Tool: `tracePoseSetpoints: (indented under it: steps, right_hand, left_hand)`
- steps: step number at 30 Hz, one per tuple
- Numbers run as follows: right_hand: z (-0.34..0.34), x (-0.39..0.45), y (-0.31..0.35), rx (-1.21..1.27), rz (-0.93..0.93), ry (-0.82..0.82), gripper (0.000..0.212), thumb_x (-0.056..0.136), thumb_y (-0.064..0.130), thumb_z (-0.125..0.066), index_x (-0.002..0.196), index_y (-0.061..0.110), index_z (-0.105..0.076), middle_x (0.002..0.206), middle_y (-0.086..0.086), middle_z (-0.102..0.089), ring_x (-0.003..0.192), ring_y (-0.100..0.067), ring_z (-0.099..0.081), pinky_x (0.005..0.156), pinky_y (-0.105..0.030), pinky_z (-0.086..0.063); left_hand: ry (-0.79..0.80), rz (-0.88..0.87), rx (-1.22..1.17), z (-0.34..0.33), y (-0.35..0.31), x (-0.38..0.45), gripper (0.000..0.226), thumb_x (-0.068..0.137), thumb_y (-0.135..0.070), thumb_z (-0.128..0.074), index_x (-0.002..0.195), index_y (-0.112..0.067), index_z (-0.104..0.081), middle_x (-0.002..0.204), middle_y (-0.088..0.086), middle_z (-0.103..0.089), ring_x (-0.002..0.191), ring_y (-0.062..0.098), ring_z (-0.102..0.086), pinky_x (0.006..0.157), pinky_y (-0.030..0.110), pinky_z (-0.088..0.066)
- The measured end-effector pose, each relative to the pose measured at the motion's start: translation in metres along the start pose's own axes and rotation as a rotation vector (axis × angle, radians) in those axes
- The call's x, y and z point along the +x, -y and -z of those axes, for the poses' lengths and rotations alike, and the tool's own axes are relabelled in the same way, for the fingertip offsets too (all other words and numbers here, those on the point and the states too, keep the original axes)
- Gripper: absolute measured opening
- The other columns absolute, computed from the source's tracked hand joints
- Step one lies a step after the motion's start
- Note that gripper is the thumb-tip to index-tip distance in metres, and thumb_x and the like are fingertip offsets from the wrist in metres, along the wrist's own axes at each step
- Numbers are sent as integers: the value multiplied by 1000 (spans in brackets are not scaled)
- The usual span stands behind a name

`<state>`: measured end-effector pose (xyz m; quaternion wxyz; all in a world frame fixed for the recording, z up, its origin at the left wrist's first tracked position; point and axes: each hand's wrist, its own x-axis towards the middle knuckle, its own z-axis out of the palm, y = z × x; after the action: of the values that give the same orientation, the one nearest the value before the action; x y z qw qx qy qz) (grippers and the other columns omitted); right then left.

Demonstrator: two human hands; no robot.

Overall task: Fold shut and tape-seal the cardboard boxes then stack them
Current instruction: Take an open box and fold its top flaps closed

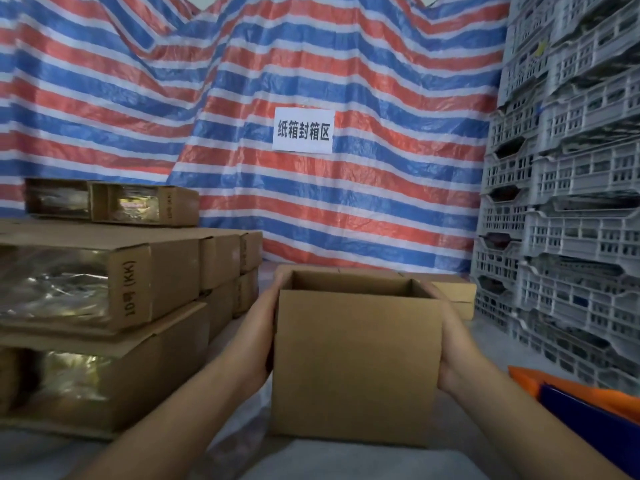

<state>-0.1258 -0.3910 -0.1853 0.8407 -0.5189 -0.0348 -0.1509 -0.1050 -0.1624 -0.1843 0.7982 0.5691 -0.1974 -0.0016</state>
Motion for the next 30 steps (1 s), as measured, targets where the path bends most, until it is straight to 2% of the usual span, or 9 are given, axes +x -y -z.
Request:
tracePoseSetpoints:
  steps: [5, 7, 9, 11, 14, 17, 20, 26, 30]
  right_hand:
    - [5, 2, -2, 6, -3, 78, 45, 90, 53, -59, 81, 15, -80, 70, -10, -72, 59, -26, -70, 53, -30, -56]
    - [3, 2, -3, -28, 19, 75, 41, 91, 50, -59, 80, 15, -79, 68, -8, -71, 57, -24, -69, 53, -29, -55]
    - [4, 2, -3, -19, 22, 89, 40, 92, 49, -59, 82, 16, -80, 69, -7, -72, 60, -24, -70, 55, -29, -56]
    - [5, 3, -5, -14, 31, 99, 40, 92, 49, -59, 83, 16, -80, 71, -7, -73, 62, -24, -71, 57, -30, -57]
    - [6, 3, -6, -20, 15, 94, 42, 93, 49, -58, 81, 15, -79, 69, -7, -72, 60, -25, -70, 57, -31, -56]
    - [5, 2, -8, -21, 6, 96, 46, 94, 50, -54, 78, 14, -77, 67, -7, -70, 59, -25, -68, 56, -30, -56]
    - [4, -1, -7, -21, 12, 99, 48, 95, 50, -52, 74, 14, -78, 64, -6, -69, 56, -24, -68, 54, -29, -55]
    - [2, -3, -6, -32, 31, 94, 51, 96, 51, -50, 74, 15, -77, 65, -7, -70, 57, -24, -68, 53, -31, -55]
    - [1, -5, -5, -28, 27, 85, 50, 96, 51, -50, 76, 15, -79, 68, -8, -71, 60, -25, -69, 56, -32, -56]
  left_hand:
    - [9, 24, -66, -1, -4, -2, 44, 95, -55, -51, 103, -21, -77, 100, 10, -76, 93, 20, -73, 81, 36, -50]
    - [2, 27, -38, -2, -7, 1, 41, 98, -49, -50, 102, -18, -76, 100, 14, -75, 95, 20, -72, 83, 37, -52]
    - [53, 43, -4, 0, -11, 3, 47, 103, -38, -45, 81, -11, -76, 85, 14, -75, 80, 18, -72, 76, 30, -55]
    - [90, 30, -1, 1, -5, 7, 42, 103, -37, -43, 79, -15, -69, 74, 4, -72, 67, 12, -70, 64, 25, -54]
    - [60, -7, -19, 3, -2, 4, 36, 90, -54, -52, 97, -22, -67, 81, -5, -76, 71, 9, -72, 59, 25, -56]
    - [57, 61, -61, 9, -1, 3, 44, 83, -52, -62, 98, -13, -75, 94, 10, -75, 81, 20, -73, 63, 30, -56]
    - [89, 90, -100, 11, -4, -1, 41, 90, -48, -60, 105, -13, -74, 98, 14, -74, 84, 24, -73, 60, 30, -57]
    - [34, 81, -42, 6, -2, 3, 42, 94, -54, -51, 97, -16, -69, 78, 0, -76, 69, 14, -73, 57, 28, -58]
    - [94, 142, -104, 12, -3, 0, 36, 89, -43, -62, 99, -13, -77, 95, 12, -74, 83, 23, -73, 65, 32, -58]
